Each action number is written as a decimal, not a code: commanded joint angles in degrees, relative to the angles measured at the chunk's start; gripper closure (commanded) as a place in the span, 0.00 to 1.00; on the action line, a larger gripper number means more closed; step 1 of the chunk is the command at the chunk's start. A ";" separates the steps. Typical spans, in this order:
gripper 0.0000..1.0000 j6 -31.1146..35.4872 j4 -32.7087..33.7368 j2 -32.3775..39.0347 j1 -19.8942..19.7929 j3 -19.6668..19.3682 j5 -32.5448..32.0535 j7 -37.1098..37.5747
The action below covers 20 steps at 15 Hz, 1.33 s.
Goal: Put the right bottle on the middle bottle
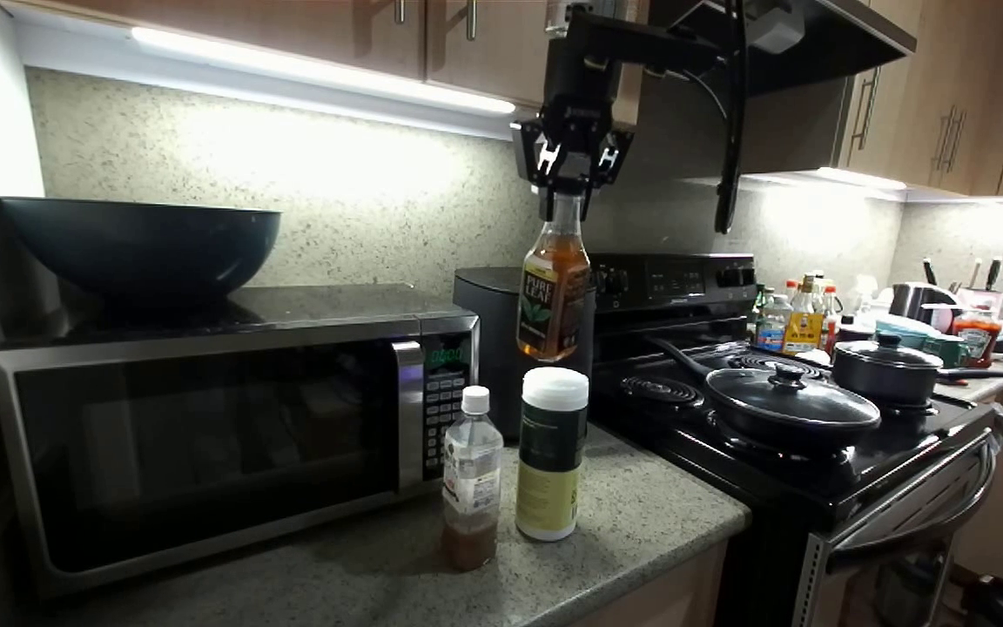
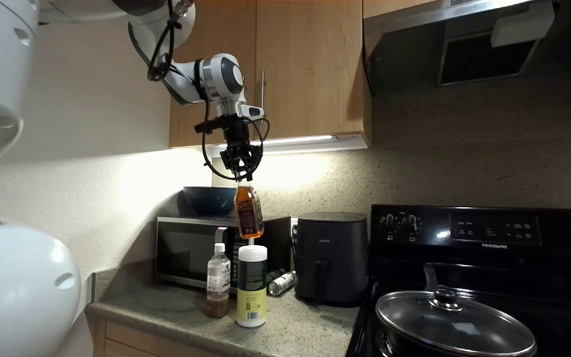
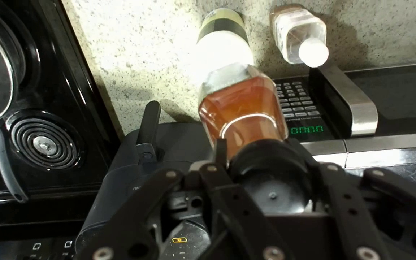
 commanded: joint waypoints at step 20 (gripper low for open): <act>0.82 -5.50 1.65 1.35 -1.86 -0.54 4.59 1.39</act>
